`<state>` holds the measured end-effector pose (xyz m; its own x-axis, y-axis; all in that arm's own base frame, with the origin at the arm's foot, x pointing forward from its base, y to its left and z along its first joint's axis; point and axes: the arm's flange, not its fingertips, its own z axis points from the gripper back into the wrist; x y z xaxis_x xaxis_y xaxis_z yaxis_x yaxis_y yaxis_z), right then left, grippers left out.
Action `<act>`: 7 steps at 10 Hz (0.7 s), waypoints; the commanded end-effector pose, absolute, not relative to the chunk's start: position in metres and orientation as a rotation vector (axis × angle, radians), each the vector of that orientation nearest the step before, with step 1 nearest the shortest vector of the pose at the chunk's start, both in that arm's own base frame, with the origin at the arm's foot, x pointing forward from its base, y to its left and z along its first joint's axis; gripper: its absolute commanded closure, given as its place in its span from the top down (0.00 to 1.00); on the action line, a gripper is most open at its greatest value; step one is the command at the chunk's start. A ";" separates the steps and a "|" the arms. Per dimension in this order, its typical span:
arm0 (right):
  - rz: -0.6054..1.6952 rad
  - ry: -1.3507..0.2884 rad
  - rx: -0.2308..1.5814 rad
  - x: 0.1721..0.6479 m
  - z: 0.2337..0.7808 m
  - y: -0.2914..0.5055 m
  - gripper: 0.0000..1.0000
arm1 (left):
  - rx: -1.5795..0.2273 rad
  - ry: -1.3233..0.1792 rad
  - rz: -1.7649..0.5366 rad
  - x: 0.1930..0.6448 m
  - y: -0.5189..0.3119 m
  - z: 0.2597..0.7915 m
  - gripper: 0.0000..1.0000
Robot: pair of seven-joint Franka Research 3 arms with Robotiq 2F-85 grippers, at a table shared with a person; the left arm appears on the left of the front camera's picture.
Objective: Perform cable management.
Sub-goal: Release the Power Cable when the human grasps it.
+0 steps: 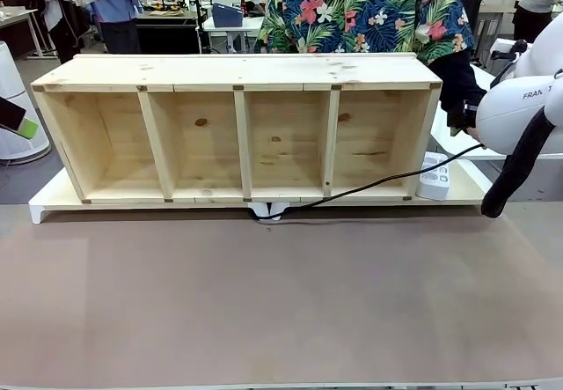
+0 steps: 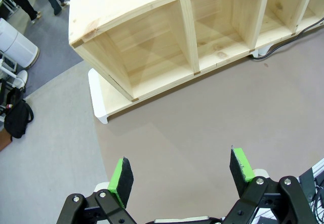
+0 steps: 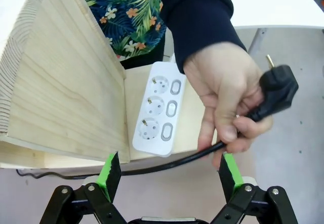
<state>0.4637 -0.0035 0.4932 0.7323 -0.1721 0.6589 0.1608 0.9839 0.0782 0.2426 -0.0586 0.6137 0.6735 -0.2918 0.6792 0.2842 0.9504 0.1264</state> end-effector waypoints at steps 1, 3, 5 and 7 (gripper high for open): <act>-0.189 -0.718 0.019 0.464 0.492 -0.003 1.00 | 0.007 -0.772 -0.321 0.244 -0.058 0.614 1.00; -0.189 -0.718 0.019 0.464 0.492 -0.003 1.00 | 0.007 -0.772 -0.321 0.244 -0.058 0.614 1.00; -0.189 -0.718 0.019 0.464 0.492 -0.003 1.00 | 0.007 -0.772 -0.321 0.244 -0.058 0.614 1.00; -0.189 -0.718 0.019 0.464 0.492 -0.003 1.00 | 0.007 -0.772 -0.321 0.244 -0.058 0.614 1.00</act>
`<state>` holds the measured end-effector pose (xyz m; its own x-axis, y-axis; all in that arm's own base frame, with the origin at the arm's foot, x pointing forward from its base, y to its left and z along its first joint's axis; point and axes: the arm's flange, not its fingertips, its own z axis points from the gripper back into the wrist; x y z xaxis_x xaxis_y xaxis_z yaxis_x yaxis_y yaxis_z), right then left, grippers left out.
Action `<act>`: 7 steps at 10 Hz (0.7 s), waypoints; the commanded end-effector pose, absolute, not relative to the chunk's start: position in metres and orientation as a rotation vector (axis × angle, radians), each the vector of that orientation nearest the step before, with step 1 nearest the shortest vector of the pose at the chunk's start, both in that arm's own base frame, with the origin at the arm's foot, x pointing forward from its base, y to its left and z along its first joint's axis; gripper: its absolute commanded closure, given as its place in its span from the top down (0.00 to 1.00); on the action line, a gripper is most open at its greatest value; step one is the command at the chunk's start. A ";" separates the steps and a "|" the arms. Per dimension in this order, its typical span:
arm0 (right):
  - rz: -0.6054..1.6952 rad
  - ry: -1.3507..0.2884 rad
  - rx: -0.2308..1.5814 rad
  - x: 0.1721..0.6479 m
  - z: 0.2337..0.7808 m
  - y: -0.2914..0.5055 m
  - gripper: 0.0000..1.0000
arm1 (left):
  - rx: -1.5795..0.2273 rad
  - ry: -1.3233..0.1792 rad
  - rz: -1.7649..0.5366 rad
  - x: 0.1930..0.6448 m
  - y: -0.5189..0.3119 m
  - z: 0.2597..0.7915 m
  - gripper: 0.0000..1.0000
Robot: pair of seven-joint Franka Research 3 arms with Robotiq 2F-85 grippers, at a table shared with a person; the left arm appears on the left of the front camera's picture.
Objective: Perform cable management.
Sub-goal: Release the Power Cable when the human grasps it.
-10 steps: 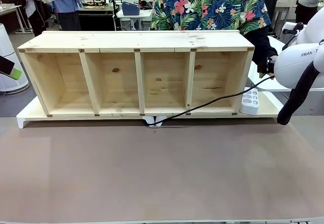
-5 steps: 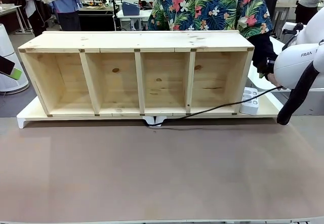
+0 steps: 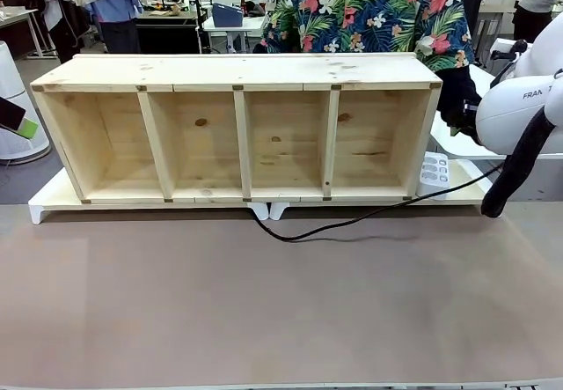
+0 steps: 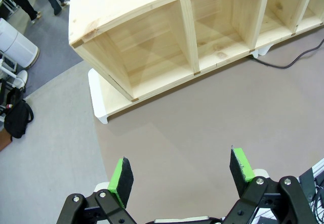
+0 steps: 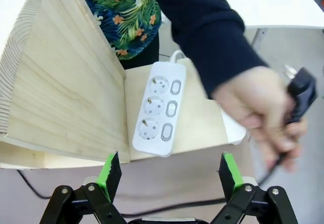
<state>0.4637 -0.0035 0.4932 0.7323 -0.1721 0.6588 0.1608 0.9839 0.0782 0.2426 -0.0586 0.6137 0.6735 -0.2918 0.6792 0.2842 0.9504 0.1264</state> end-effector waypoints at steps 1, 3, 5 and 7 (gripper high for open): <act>-0.189 -0.718 0.019 0.464 0.492 -0.003 1.00 | 0.007 -0.772 -0.321 0.244 -0.058 0.614 1.00; -0.189 -0.718 0.019 0.464 0.492 -0.003 1.00 | 0.007 -0.772 -0.321 0.244 -0.058 0.614 1.00; -0.189 -0.718 0.019 0.464 0.492 -0.003 1.00 | 0.007 -0.772 -0.321 0.244 -0.058 0.614 1.00; -0.189 -0.718 0.019 0.464 0.492 -0.003 1.00 | 0.007 -0.772 -0.321 0.244 -0.058 0.614 1.00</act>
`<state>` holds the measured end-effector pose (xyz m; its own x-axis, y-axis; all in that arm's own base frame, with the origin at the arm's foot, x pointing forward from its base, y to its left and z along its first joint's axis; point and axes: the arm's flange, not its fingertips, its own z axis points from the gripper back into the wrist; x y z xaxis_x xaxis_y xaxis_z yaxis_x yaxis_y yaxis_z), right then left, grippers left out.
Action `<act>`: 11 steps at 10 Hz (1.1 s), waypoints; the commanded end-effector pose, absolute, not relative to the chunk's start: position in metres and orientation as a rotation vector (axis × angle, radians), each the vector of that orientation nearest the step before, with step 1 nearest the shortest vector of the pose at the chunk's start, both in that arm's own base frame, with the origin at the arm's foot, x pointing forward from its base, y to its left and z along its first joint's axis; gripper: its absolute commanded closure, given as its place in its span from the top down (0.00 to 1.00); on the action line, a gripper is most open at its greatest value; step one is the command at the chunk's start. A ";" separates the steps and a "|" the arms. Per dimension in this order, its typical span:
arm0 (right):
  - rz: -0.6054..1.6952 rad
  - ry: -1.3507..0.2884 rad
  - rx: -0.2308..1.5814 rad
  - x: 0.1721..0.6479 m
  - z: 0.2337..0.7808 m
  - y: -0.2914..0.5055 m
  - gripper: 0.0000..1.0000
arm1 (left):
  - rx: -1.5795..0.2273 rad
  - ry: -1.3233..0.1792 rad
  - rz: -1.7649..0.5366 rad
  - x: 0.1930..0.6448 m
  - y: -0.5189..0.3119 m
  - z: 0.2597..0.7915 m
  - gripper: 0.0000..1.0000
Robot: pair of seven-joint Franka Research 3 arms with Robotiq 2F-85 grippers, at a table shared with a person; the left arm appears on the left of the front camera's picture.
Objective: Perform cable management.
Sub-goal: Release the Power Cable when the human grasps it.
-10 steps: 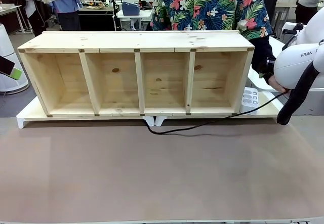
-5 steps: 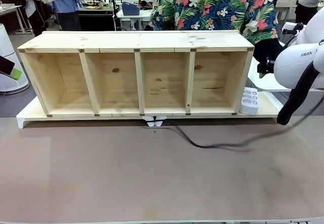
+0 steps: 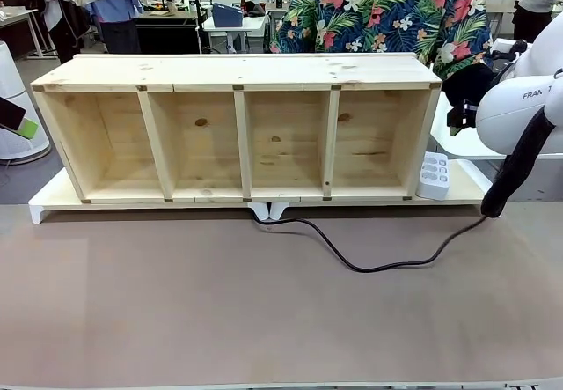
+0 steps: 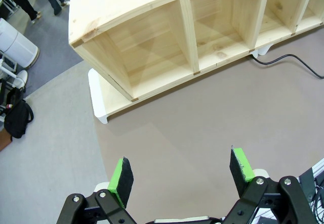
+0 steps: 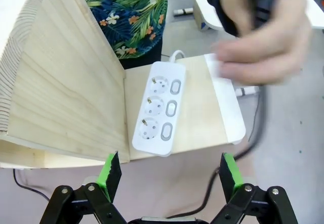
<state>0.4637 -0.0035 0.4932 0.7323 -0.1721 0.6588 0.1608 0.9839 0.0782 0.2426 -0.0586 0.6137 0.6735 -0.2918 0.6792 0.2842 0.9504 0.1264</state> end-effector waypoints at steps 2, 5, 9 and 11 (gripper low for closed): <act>-0.189 -0.718 0.019 0.464 0.492 -0.003 1.00 | 0.007 -0.772 -0.321 0.244 -0.058 0.614 1.00; -0.189 -0.718 0.019 0.464 0.492 -0.003 1.00 | 0.007 -0.772 -0.321 0.244 -0.058 0.614 1.00; -0.189 -0.718 0.019 0.464 0.492 -0.003 1.00 | 0.007 -0.772 -0.321 0.244 -0.058 0.614 1.00; -0.189 -0.718 0.019 0.464 0.492 -0.003 1.00 | 0.007 -0.772 -0.321 0.244 -0.058 0.614 1.00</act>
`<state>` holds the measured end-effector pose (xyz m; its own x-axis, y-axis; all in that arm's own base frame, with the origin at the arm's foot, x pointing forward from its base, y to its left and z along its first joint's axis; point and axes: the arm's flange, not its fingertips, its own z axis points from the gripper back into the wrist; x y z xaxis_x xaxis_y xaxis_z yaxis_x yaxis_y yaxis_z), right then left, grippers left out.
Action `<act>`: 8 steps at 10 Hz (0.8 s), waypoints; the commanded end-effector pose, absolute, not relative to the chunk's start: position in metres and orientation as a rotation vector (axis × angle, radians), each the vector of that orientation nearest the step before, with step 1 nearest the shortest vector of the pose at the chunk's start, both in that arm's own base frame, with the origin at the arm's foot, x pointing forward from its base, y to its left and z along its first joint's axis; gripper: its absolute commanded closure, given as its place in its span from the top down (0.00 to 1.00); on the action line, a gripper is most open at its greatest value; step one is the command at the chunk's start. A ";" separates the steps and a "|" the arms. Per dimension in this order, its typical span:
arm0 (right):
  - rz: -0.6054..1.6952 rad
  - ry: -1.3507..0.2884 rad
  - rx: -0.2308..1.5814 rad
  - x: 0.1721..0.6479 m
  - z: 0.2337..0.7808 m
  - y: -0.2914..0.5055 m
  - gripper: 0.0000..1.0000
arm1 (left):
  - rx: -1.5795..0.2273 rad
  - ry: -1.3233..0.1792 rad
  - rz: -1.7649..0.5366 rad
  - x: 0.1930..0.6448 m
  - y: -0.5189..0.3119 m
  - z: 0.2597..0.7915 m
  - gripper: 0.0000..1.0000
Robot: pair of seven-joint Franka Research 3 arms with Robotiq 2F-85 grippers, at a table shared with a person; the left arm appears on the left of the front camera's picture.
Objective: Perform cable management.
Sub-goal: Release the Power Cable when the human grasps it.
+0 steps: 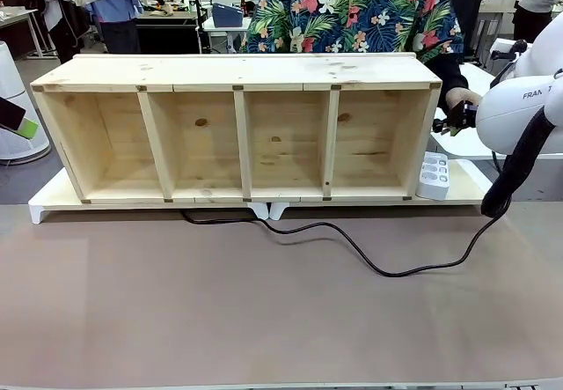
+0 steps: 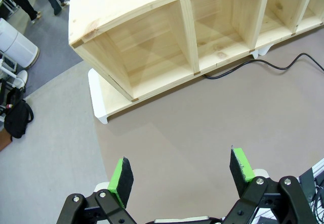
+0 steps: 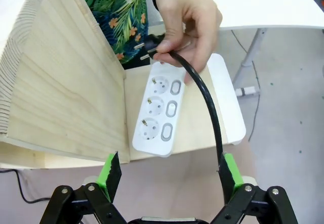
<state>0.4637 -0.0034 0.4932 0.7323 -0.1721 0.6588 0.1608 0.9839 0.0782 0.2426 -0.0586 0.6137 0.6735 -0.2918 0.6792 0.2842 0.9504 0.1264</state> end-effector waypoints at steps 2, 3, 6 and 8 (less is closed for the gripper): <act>-0.189 -0.718 0.019 0.464 0.492 -0.003 1.00 | 0.007 -0.772 -0.321 0.244 -0.058 0.614 1.00; -0.189 -0.718 0.019 0.464 0.492 -0.003 1.00 | 0.007 -0.772 -0.321 0.244 -0.058 0.614 1.00; -0.189 -0.718 0.019 0.464 0.492 -0.003 1.00 | 0.007 -0.772 -0.321 0.244 -0.058 0.614 1.00; -0.189 -0.718 0.019 0.464 0.492 -0.003 1.00 | 0.007 -0.772 -0.321 0.244 -0.058 0.614 1.00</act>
<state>0.4637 -0.0035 0.4932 0.7323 -0.1721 0.6588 0.1608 0.9839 0.0782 0.2426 -0.0586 0.6137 0.6735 -0.2918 0.6792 0.2842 0.9504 0.1264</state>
